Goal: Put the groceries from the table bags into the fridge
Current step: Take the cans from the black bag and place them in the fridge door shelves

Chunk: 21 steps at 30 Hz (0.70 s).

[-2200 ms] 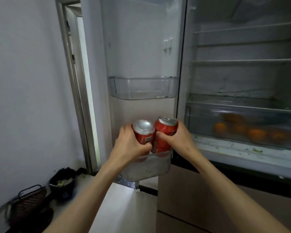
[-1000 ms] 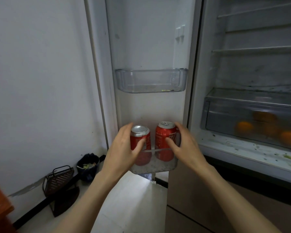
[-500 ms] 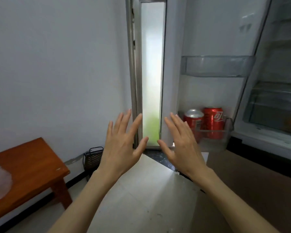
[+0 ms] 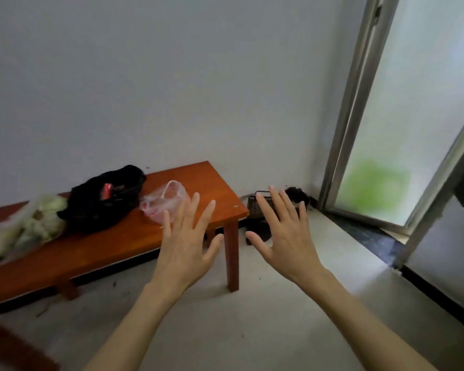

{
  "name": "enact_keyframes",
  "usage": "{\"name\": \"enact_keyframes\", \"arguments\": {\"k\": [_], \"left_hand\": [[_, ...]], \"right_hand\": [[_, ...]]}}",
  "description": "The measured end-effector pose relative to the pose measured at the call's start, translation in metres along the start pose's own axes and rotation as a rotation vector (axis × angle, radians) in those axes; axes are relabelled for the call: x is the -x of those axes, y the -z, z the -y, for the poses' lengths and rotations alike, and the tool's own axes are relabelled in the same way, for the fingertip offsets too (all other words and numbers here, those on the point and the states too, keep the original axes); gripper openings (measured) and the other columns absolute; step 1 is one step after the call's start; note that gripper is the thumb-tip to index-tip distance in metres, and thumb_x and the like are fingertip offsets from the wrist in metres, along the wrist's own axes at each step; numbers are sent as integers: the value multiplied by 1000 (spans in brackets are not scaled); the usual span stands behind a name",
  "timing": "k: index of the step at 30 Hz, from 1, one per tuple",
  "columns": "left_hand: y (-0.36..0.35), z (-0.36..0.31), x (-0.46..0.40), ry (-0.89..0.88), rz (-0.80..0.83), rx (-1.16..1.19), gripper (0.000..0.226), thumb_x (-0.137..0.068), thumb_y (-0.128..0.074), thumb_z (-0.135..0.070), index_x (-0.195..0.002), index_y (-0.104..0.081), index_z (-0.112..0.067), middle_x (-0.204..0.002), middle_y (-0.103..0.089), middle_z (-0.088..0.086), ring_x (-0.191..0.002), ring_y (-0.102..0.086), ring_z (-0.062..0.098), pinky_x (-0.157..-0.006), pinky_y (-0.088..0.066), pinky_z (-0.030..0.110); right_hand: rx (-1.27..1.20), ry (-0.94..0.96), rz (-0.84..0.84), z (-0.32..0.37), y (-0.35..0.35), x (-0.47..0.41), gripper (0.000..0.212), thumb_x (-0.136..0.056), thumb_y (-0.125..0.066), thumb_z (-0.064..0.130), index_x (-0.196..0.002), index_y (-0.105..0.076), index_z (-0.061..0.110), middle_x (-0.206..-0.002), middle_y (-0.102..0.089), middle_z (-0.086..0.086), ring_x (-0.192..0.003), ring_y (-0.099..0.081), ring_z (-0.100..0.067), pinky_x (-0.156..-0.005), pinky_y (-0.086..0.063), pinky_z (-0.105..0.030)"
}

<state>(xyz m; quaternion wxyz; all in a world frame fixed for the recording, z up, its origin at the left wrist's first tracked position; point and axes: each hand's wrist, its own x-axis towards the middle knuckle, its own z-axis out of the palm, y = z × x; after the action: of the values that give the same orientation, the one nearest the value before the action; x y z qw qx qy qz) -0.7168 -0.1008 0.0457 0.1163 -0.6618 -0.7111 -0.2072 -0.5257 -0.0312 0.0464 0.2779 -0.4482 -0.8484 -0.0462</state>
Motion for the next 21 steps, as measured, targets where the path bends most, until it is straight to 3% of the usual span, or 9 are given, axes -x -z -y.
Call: {"name": "enact_keyframes", "arguments": {"k": [4, 9, 12, 16, 21], "left_hand": [[-8, 70, 24, 154, 65, -50, 73, -81, -10, -63, -147, -6, -33, -158, 0, 2, -141, 14, 16, -114, 4, 50], [-15, 144, 35, 291, 114, -113, 74, -79, -5, -67, -147, 1, -35, -157, 8, 0, -140, 19, 16, -111, 12, 45], [-20, 193, 28, 364, 116, -145, 72, -82, -9, -66, -147, -2, -34, -157, 6, 2, -142, 15, 19, -112, 9, 47], [-24, 264, 4, 428, 113, -243, 74, -83, -7, -64, -148, -9, -30, -157, -3, 7, -143, 7, 23, -112, 2, 50], [-23, 333, -46, 478, 116, -296, 67, -89, -16, -58, -147, -17, -25, -155, -13, 12, -143, -4, 29, -113, -9, 57]], "right_hand": [[-49, 90, 79, 47, -51, -23, 69, -86, -33, 59, -144, -25, 24, -152, -29, -9, -140, -26, -29, -108, -20, -57], [-78, 174, 201, 93, -116, -62, 71, -86, -27, 62, -146, -24, 25, -155, -22, -6, -143, -18, -28, -109, -11, -52], [-109, 241, 247, 122, -156, -97, 71, -86, -23, 64, -147, -18, 27, -156, -17, -5, -144, -8, -24, -110, -3, -50], [-157, 322, 272, 157, -206, -157, 69, -91, -34, 59, -148, -10, 29, -158, -7, -3, -145, 2, -22, -109, 6, -47], [-184, 369, 266, 192, -247, -235, 76, -83, -13, 66, -149, -13, 28, -158, -7, -3, -145, 0, -23, -110, 9, -46]]}}
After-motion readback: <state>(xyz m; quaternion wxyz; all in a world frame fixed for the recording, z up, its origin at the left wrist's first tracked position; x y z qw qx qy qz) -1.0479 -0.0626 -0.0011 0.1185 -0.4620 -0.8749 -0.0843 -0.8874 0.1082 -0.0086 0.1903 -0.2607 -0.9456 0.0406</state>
